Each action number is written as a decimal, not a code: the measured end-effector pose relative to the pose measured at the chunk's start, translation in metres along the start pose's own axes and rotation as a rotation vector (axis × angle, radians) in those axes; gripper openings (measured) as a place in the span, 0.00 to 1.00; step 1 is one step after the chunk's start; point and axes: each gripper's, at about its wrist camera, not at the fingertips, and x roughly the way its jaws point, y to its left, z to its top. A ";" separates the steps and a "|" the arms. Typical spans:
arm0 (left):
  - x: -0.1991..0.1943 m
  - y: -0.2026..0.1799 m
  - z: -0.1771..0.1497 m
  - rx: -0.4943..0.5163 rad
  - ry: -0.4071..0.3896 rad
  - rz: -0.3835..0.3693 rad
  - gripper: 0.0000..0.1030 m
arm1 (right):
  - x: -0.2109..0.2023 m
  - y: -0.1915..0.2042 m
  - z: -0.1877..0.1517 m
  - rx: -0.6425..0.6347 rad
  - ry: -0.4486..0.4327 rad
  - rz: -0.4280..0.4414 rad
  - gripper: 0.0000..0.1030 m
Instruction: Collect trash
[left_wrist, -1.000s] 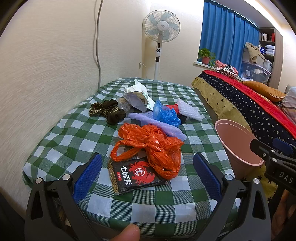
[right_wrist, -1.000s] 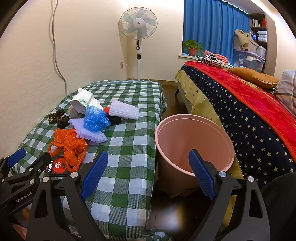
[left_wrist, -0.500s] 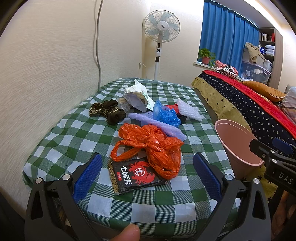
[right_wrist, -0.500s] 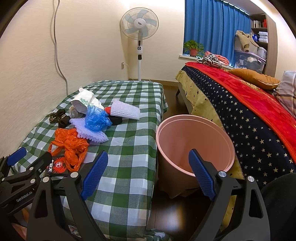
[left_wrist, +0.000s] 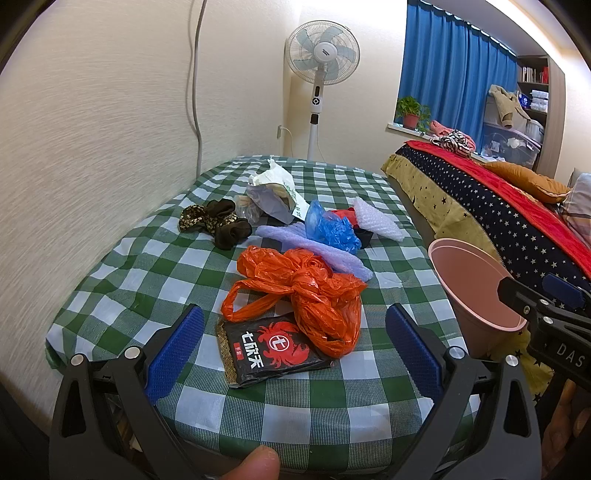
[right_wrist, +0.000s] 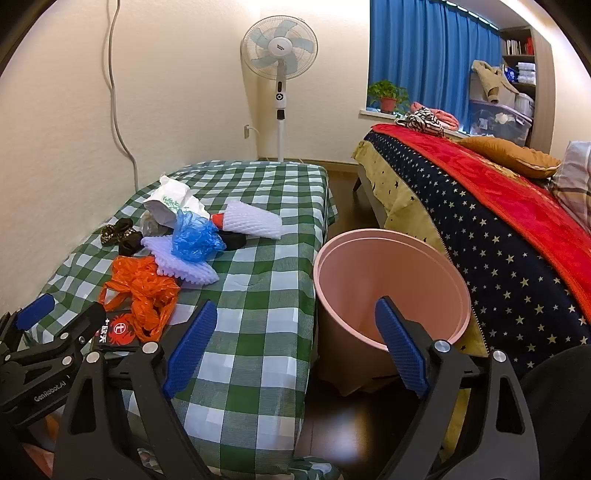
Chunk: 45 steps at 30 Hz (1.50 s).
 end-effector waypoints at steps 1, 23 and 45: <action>0.000 0.000 0.000 -0.001 0.000 0.000 0.92 | 0.000 0.000 0.000 0.002 0.000 0.003 0.82; 0.038 0.046 -0.027 -0.205 0.138 0.088 0.65 | 0.047 0.044 0.005 0.027 0.050 0.272 0.62; 0.051 0.052 -0.032 -0.206 0.165 0.053 0.13 | 0.120 0.091 -0.003 0.112 0.254 0.534 0.29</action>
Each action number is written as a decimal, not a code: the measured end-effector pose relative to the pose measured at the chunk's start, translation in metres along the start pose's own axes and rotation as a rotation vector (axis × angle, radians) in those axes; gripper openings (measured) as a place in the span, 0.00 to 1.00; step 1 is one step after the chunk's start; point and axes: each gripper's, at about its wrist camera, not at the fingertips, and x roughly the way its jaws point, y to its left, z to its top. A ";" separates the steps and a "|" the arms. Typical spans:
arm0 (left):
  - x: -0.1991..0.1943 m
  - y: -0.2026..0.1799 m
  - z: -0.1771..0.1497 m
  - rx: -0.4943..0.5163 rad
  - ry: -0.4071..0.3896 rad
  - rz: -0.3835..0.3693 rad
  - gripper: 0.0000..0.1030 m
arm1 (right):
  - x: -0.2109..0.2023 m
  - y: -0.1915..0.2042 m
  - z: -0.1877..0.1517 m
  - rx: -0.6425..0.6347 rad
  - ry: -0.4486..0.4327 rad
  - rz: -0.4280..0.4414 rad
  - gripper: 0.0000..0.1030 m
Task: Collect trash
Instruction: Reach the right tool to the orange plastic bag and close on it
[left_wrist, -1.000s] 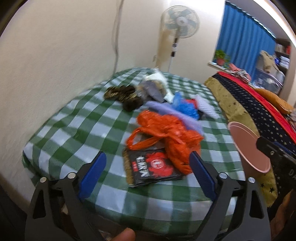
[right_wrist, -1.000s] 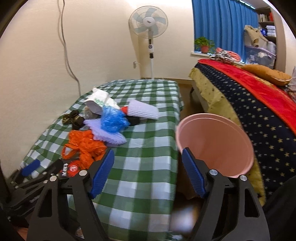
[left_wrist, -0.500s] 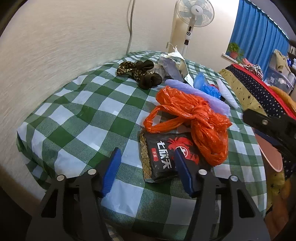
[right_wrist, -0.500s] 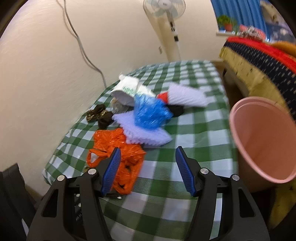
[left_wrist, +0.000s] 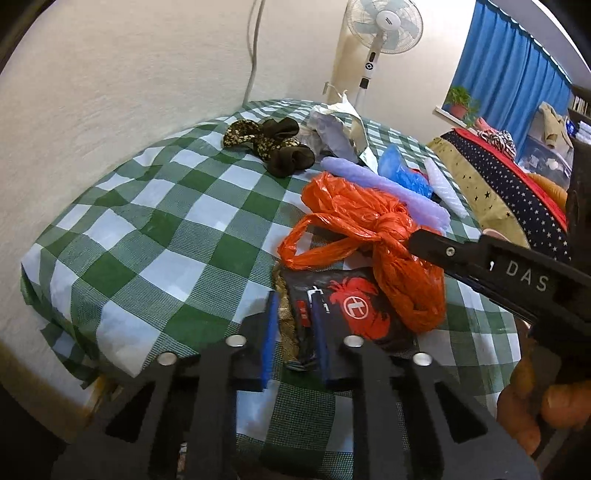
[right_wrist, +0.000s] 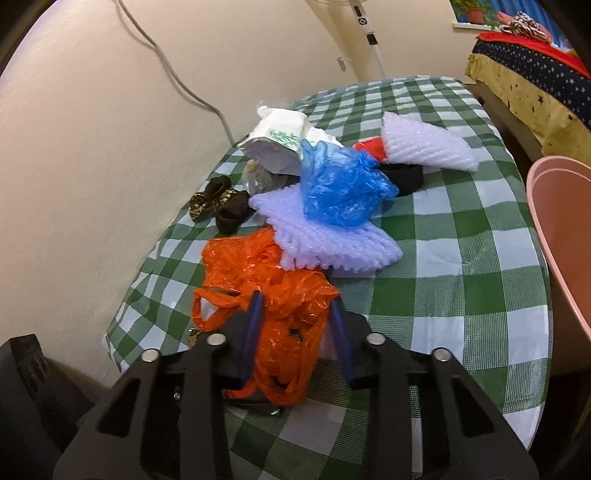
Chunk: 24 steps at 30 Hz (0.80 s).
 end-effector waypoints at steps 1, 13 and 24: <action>-0.001 0.001 0.001 -0.005 -0.001 -0.003 0.09 | -0.002 0.001 0.001 -0.004 -0.002 0.003 0.26; -0.020 -0.003 0.007 0.009 -0.043 -0.029 0.00 | -0.036 0.012 0.005 -0.062 -0.077 0.025 0.07; -0.050 -0.004 0.016 0.033 -0.093 -0.030 0.00 | -0.089 0.023 0.006 -0.102 -0.183 0.021 0.05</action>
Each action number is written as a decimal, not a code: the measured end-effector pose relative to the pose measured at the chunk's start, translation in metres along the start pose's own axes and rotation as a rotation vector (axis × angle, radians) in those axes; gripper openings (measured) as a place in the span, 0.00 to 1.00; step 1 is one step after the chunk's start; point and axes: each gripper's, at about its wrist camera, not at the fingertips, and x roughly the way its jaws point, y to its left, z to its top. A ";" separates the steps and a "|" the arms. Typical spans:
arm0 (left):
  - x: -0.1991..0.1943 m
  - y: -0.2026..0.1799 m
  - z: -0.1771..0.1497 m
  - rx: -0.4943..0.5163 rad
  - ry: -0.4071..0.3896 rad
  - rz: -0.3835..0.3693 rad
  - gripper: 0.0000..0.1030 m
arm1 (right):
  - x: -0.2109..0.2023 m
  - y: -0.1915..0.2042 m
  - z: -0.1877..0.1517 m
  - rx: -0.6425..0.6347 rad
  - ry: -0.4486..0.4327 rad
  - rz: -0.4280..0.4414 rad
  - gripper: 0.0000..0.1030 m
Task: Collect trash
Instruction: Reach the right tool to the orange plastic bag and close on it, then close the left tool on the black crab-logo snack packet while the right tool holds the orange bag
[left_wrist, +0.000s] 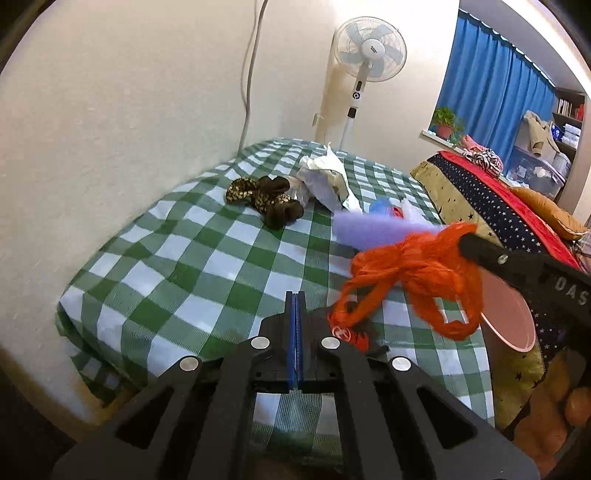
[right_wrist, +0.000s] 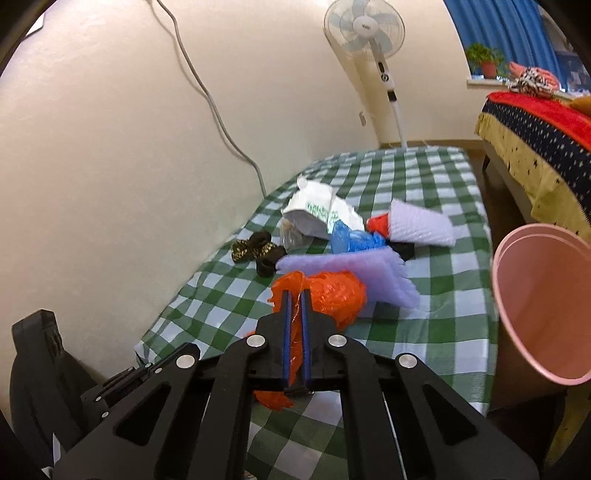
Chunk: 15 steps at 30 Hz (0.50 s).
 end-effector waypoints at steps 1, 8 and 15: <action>0.001 0.001 -0.001 -0.012 0.017 -0.013 0.00 | -0.004 0.000 0.000 0.001 -0.003 -0.001 0.05; 0.023 0.018 -0.019 -0.117 0.104 0.001 0.35 | -0.026 0.004 -0.003 -0.026 -0.029 -0.007 0.05; 0.037 0.012 -0.024 -0.116 0.132 -0.032 0.35 | -0.042 -0.004 0.000 -0.018 -0.064 -0.015 0.05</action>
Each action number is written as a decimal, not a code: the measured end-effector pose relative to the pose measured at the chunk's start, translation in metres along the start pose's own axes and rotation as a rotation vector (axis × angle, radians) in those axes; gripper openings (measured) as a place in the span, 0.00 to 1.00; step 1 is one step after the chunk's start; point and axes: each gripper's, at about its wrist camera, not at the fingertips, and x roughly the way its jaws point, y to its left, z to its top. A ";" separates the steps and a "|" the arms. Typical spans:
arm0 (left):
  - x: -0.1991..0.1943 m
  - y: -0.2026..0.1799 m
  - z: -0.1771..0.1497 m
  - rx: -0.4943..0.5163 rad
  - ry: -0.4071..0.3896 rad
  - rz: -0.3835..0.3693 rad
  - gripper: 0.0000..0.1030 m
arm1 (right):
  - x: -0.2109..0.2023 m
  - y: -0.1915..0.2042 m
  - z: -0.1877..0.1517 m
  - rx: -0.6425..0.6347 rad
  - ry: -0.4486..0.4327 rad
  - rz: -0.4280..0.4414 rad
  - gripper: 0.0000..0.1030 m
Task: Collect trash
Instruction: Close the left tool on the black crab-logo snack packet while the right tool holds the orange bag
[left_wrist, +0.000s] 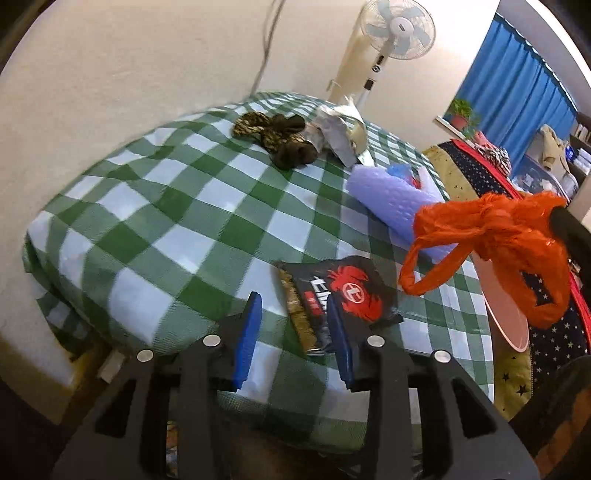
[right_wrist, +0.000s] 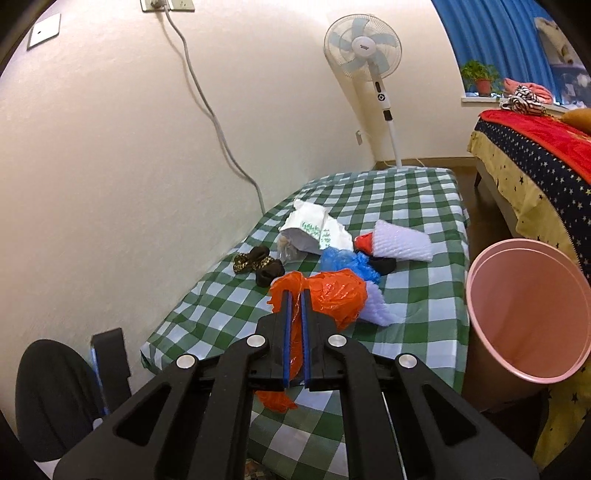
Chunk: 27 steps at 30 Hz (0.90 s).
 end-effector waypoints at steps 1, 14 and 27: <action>0.003 -0.001 0.000 0.006 0.003 -0.002 0.35 | -0.001 -0.001 0.001 0.000 -0.004 0.000 0.05; -0.005 -0.006 0.008 0.008 -0.034 -0.031 0.00 | -0.016 -0.008 0.011 0.004 -0.039 -0.014 0.05; 0.018 -0.006 0.014 -0.043 -0.010 -0.048 0.39 | -0.024 -0.015 0.009 0.012 -0.043 -0.034 0.05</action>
